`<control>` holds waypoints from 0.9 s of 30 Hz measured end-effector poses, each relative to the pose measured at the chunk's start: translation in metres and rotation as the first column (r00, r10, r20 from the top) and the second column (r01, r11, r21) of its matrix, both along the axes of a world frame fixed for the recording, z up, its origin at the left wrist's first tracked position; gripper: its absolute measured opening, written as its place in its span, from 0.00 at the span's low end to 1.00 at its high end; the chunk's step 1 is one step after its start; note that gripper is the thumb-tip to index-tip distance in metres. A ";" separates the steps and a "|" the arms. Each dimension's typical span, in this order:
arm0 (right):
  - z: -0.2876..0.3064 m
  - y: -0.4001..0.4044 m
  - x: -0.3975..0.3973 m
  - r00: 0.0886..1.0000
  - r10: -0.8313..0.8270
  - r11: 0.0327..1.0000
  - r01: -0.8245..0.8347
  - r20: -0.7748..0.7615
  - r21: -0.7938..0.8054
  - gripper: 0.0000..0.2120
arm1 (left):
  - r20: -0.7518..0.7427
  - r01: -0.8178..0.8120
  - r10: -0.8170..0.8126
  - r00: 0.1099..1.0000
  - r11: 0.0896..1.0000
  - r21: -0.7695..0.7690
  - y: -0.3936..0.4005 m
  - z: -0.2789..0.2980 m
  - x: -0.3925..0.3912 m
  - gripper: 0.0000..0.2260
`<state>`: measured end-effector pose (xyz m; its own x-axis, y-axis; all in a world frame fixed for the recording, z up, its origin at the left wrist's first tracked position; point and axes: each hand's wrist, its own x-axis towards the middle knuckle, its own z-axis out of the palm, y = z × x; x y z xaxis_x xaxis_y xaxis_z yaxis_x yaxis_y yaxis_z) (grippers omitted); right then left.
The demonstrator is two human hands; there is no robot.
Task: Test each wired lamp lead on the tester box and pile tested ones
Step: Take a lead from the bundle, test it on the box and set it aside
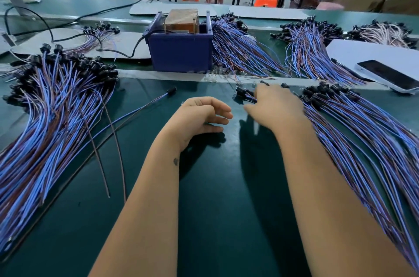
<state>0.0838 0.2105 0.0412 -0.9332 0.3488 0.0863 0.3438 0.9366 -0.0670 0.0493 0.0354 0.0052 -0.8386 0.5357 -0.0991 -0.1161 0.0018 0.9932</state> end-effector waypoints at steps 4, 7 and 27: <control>-0.019 -0.042 -0.014 0.985 0.150 0.968 -0.163 -0.082 -0.193 0.17 | 0.047 -0.084 0.081 0.996 0.995 0.052 0.000 -0.001 -0.002 0.20; -0.031 -0.053 -0.021 0.986 0.119 0.959 -0.144 -0.115 -0.244 0.20 | 0.088 -0.145 0.135 0.987 0.983 0.113 -0.003 -0.002 -0.004 0.18; -0.041 0.038 0.000 0.989 -0.148 0.980 0.144 -0.015 -0.140 0.30 | 0.129 -0.217 0.205 0.970 0.972 0.087 -0.002 0.002 -0.004 0.17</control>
<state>0.0836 0.2481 0.0003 -0.8696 0.4911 0.0509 0.4724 0.8576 -0.2032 0.0457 0.0335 0.0071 -0.9191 0.3603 -0.1596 -0.2201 -0.1333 0.9663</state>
